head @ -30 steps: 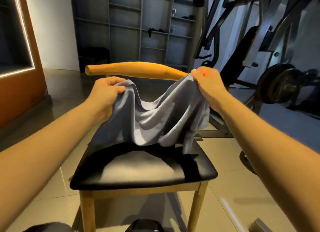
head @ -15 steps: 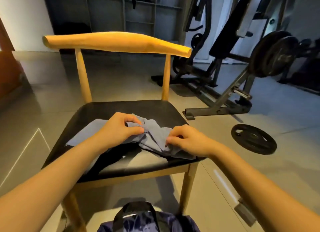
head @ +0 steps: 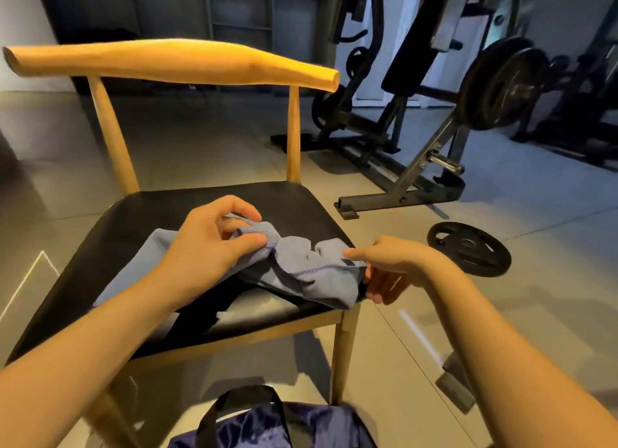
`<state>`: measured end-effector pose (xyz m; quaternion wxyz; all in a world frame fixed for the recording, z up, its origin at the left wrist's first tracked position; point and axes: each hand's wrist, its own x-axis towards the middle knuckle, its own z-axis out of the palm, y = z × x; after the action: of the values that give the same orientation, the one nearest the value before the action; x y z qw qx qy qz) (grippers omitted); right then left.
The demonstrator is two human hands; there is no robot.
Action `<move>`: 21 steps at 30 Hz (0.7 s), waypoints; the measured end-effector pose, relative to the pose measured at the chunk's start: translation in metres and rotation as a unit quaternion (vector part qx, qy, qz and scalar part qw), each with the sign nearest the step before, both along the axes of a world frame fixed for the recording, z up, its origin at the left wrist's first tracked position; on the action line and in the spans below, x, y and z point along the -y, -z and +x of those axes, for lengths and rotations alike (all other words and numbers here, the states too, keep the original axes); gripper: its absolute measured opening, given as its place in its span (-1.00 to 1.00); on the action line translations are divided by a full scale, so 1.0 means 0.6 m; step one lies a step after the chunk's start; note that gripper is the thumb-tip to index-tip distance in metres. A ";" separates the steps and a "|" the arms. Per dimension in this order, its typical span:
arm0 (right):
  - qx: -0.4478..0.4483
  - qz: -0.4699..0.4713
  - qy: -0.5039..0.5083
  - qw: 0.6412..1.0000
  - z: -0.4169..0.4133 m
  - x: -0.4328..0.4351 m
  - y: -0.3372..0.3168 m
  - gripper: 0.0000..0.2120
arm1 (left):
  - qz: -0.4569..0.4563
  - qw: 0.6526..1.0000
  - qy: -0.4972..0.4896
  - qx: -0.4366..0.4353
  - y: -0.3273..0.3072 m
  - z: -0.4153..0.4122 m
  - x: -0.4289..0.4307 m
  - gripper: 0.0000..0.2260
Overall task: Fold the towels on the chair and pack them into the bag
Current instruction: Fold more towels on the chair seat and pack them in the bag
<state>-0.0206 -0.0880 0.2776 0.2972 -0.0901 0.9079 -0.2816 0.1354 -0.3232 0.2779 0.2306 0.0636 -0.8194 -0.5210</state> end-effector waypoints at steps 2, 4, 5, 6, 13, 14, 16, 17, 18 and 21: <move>-0.035 -0.010 -0.009 0.999 0.000 0.015 0.012 -0.66 | -0.043 0.999 -0.003 -0.010 0.001 0.000 -0.007 -0.89; -0.076 -0.067 0.002 0.995 -0.007 0.026 0.023 -0.74 | -0.074 0.997 -0.014 -0.017 0.000 -0.001 -0.016 -0.92; -0.091 -0.121 0.022 0.988 -0.012 0.027 0.025 -0.73 | -0.073 0.997 -0.017 -0.020 0.001 -0.003 -0.019 -0.90; -0.103 -0.188 0.046 0.976 -0.017 0.026 0.025 -0.71 | -0.069 0.997 -0.022 -0.016 0.003 -0.005 -0.021 -0.88; -0.040 -0.381 0.143 0.913 -0.020 -0.005 0.016 -0.88 | 0.125 0.986 0.012 0.113 -0.014 -0.016 -0.015 -0.62; 0.011 -0.388 0.168 0.906 -0.020 -0.010 0.018 -0.85 | 0.113 0.985 0.020 0.127 -0.015 -0.016 -0.014 -0.59; 0.088 -0.403 0.222 0.883 -0.017 -0.017 0.021 -0.81 | 0.072 0.988 0.015 0.136 -0.017 -0.014 -0.017 -0.63; 0.115 -0.415 0.241 0.870 -0.015 -0.019 0.021 -0.81 | 0.065 0.989 0.014 0.134 -0.019 -0.013 -0.020 -0.65; 0.137 -0.428 0.257 0.856 -0.014 -0.020 0.021 -0.81 | 0.064 0.990 0.017 0.126 -0.018 -0.012 -0.023 -0.69; 0.191 -0.463 0.273 0.822 -0.008 -0.020 0.011 -0.78 | 0.061 0.993 0.018 0.097 -0.016 -0.012 -0.023 -0.84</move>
<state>-0.0257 -0.0762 0.2708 0.2986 0.0903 0.5835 -0.7498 0.1282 -0.3091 0.2874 0.1368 0.1128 -0.8058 -0.5651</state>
